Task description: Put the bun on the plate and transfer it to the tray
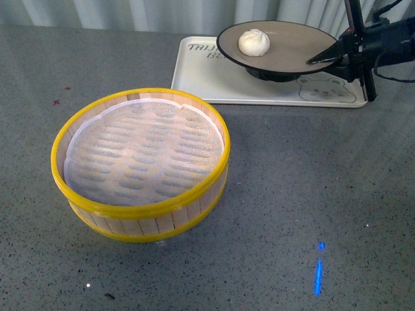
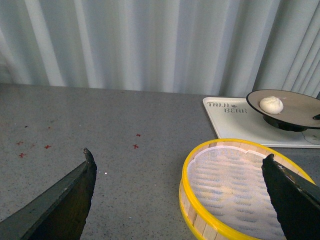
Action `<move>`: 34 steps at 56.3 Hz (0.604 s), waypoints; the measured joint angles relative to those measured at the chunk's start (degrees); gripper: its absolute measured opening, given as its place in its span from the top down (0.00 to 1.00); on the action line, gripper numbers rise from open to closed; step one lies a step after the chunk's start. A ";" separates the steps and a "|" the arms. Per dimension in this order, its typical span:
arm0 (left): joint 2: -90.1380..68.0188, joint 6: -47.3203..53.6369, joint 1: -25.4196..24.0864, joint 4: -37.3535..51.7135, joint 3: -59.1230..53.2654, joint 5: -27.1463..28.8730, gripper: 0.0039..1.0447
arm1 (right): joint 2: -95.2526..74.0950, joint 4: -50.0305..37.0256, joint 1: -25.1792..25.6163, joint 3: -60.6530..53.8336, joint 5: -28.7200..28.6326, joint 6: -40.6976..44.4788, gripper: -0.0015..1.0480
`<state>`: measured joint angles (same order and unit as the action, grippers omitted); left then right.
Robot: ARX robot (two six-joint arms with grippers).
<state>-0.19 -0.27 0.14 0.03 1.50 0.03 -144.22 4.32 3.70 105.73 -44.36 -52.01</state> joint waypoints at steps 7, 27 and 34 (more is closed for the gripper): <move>0.00 0.00 0.00 0.00 0.00 0.00 0.06 | -2.45 3.58 -0.02 4.48 0.76 1.07 0.97; 0.00 0.00 0.00 0.00 0.00 -0.02 0.06 | -7.21 12.13 -0.72 13.55 3.30 3.48 0.97; 0.00 0.00 0.00 0.00 0.00 0.00 0.06 | -7.21 12.22 -0.83 13.64 3.56 4.07 0.86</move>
<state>-0.19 -0.27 0.14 0.03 1.50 0.03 -151.44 16.53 2.87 119.37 -40.80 -47.94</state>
